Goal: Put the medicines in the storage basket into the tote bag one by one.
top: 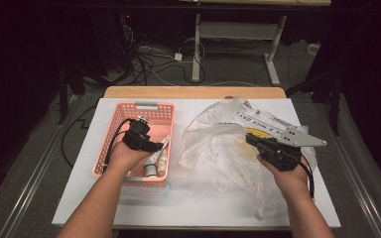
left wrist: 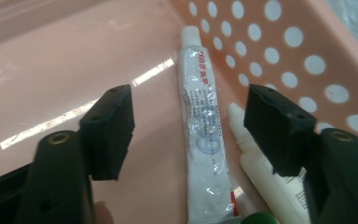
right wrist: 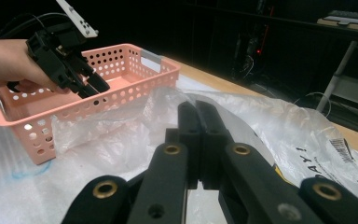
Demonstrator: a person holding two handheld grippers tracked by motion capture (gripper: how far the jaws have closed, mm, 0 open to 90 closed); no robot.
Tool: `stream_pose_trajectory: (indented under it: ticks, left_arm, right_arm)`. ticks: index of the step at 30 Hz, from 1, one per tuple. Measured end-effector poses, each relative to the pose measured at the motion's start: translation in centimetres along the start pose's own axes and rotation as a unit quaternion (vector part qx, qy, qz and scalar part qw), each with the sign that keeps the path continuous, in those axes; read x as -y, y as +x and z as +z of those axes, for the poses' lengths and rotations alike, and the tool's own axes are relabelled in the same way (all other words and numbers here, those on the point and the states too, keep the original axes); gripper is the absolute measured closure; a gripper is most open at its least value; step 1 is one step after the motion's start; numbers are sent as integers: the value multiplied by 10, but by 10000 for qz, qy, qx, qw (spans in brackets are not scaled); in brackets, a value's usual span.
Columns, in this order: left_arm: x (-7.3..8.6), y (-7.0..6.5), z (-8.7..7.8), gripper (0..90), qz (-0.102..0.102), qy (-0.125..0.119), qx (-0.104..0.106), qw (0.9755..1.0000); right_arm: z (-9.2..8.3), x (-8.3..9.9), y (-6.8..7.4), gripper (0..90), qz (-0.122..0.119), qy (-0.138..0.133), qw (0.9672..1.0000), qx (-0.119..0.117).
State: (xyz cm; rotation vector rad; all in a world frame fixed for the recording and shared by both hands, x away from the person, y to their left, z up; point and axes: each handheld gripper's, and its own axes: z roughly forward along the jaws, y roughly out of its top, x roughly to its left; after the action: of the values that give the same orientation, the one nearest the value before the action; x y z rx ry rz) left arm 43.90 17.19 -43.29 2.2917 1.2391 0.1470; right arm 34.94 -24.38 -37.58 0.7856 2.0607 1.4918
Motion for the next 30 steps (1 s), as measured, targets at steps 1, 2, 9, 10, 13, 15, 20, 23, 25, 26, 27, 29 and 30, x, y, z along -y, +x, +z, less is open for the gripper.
stream_pose_trajectory:
  ticks: [1,2,9,10,13,15,20,23,25,26,27,29,30]
  left_arm:
    - [0,0,2,371,14,36,12,10000]
    - [0,0,3,382,27,85,34,10000]
    - [-5,-1,11,406,111,329,23,9994]
    - [-6,-1,12,405,119,336,20,9994]
    - [-9,-3,15,406,151,419,-8,9990]
    - [-10,-3,16,420,146,464,-46,9988]
    - [-11,-1,21,436,127,605,-108,9980]
    - [-11,-1,24,443,105,657,-115,9977]
    - [-12,-1,25,447,119,675,-135,9976]
    - [-12,-2,26,452,136,692,-156,9974]
    - [-13,-2,26,457,149,717,-175,9972]
    - [-14,-4,28,470,176,799,-254,9963]
    - [-15,-5,29,483,199,869,-341,9954]
  right_arm:
    - [0,0,0,900,1,-2,10000,-3]
    - [0,0,0,900,-1,0,10000,-6]
    - [1,1,1,900,-6,13,10000,-7]
    - [1,1,1,900,-3,16,10000,-1]
    - [1,1,1,900,-14,23,10000,2]
    - [1,1,1,900,-16,23,10000,1]
    - [1,1,1,900,-19,31,10000,-5]
    - [1,1,1,900,-22,34,10000,-6]
    - [1,1,1,900,-15,40,10000,-3]
    - [1,1,1,900,-12,40,10000,-1]
    - [1,2,1,900,-15,42,10000,0]
    - [1,2,1,900,-12,43,10000,2]
    - [2,2,1,900,-14,42,10000,-3]
